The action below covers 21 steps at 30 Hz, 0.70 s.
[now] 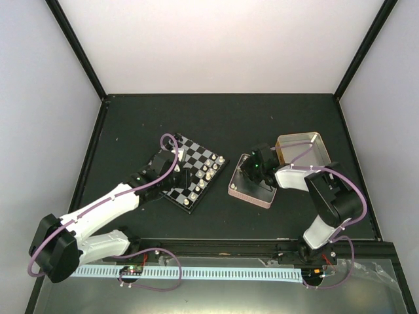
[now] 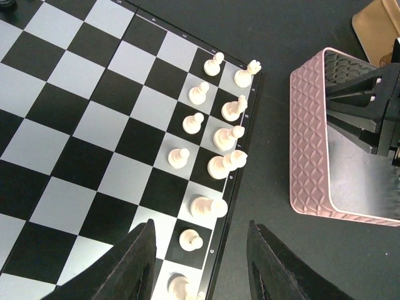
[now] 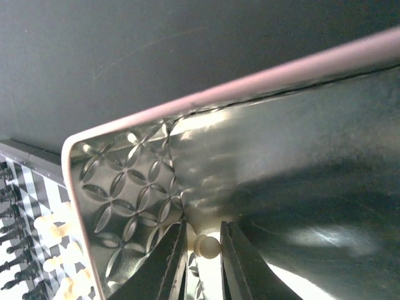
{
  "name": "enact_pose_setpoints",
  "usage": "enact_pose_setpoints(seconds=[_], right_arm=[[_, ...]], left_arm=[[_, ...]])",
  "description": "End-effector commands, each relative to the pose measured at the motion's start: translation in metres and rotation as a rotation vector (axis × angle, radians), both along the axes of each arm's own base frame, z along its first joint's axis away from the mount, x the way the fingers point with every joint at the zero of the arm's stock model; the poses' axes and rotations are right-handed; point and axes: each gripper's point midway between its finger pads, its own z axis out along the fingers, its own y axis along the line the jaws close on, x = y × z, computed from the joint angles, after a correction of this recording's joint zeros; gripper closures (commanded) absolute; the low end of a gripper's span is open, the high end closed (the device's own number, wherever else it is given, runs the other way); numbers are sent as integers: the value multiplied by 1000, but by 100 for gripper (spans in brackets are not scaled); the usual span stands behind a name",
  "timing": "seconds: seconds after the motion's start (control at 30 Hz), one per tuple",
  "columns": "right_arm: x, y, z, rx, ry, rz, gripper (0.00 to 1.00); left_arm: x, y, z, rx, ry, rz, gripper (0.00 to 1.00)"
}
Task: Set up the chess pieces on the board
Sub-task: Adjust the chess piece in the storage box.
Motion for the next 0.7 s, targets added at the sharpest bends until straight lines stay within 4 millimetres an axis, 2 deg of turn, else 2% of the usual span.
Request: enact_pose_setpoints(seconds=[0.0,0.37,0.67], right_arm=[[-1,-14,-14,-75,26,-32,86],[14,-21,14,-203,-129,60,93],[15,-46,42,-453,-218,147,95]], left_arm=[[0,-1,7,-34,-8,-2,58],[1,-2,6,-42,-4,-4,58],[2,-2,7,-48,-10,-6,59]])
